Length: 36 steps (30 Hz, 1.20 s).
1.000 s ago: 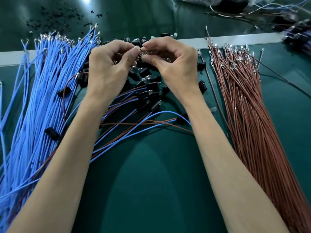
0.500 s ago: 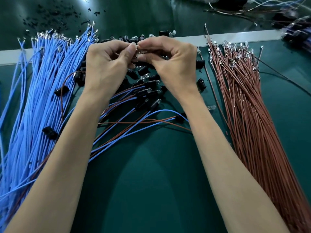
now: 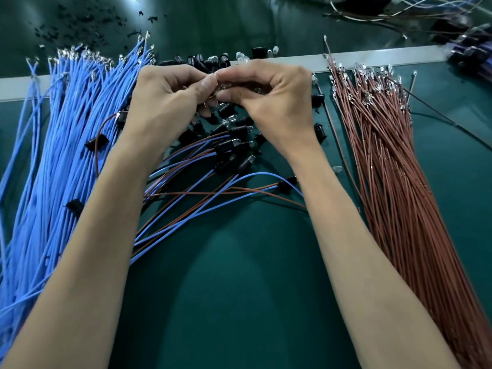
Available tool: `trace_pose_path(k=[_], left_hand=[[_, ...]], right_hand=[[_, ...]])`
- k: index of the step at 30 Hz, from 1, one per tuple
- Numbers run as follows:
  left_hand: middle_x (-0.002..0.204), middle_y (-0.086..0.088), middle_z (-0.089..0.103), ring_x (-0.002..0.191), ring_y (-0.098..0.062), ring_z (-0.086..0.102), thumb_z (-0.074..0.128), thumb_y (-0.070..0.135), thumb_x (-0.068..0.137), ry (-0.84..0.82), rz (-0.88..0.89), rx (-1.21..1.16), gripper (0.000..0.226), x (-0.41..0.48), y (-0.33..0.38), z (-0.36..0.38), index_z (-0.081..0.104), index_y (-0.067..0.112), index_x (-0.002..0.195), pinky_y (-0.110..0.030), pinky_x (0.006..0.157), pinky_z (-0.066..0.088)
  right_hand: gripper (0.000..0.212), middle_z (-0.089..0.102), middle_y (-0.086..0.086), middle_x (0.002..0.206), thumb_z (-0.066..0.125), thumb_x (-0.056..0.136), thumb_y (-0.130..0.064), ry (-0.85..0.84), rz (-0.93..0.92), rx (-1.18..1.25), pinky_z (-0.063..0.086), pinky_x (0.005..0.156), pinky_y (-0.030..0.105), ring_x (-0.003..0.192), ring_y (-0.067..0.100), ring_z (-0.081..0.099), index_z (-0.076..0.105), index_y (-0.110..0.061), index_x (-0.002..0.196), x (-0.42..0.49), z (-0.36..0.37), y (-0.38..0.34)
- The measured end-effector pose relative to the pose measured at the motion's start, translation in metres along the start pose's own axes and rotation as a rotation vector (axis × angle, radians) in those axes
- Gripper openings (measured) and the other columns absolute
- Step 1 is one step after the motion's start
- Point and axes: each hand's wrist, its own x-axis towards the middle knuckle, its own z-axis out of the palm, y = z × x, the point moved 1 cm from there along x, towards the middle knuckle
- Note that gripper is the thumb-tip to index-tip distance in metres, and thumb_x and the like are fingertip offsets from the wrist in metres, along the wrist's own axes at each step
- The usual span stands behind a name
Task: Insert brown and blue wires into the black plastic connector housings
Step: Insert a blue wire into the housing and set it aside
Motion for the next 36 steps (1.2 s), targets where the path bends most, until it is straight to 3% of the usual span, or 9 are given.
trace_pose_path(k=[11, 18, 28, 36], left_hand=[[0.058, 0.011, 0.063, 0.054, 0.000, 0.057, 0.059, 0.017, 0.093, -0.083, -0.073, 0.048, 0.024, 0.000, -0.004, -0.004, 0.068, 0.023, 0.071, -0.015, 0.055, 0.044], [0.067, 0.000, 0.063, 0.053, 0.002, 0.057, 0.058, 0.014, 0.094, -0.071, -0.041, 0.090, 0.024, 0.001, -0.003, -0.006, 0.066, 0.021, 0.072, -0.008, 0.053, 0.042], [0.056, 0.011, 0.064, 0.056, -0.003, 0.059, 0.059, 0.017, 0.094, -0.100, -0.056, 0.023, 0.026, 0.002, -0.002, -0.003, 0.065, 0.022, 0.069, -0.018, 0.060, 0.047], [0.059, 0.012, 0.064, 0.058, -0.002, 0.060, 0.065, 0.019, 0.090, -0.072, -0.056, -0.093, 0.009, -0.001, -0.002, -0.002, 0.067, 0.017, 0.081, -0.015, 0.061, 0.050]], right_hand=[[0.020, 0.074, 0.009, 0.082, 0.077, 0.070, 0.004, -0.041, -0.022, -0.049, 0.056, 0.073, 0.022, 0.075, 0.011, 0.071, 0.075, 0.000, 0.089, -0.003, 0.002, 0.004], [0.019, 0.074, 0.009, 0.082, 0.077, 0.070, 0.004, -0.037, -0.041, -0.064, 0.057, 0.071, 0.024, 0.074, 0.014, 0.071, 0.075, 0.000, 0.089, -0.003, 0.003, 0.002], [0.022, 0.072, 0.003, 0.082, 0.079, 0.069, 0.005, -0.095, -0.021, -0.034, 0.057, 0.073, 0.023, 0.075, 0.009, 0.071, 0.075, -0.001, 0.089, 0.002, -0.005, -0.002], [0.019, 0.072, -0.001, 0.079, 0.079, 0.069, 0.001, -0.076, 0.003, -0.036, 0.058, 0.074, 0.026, 0.074, 0.009, 0.071, 0.075, -0.005, 0.087, 0.003, -0.006, -0.001]])
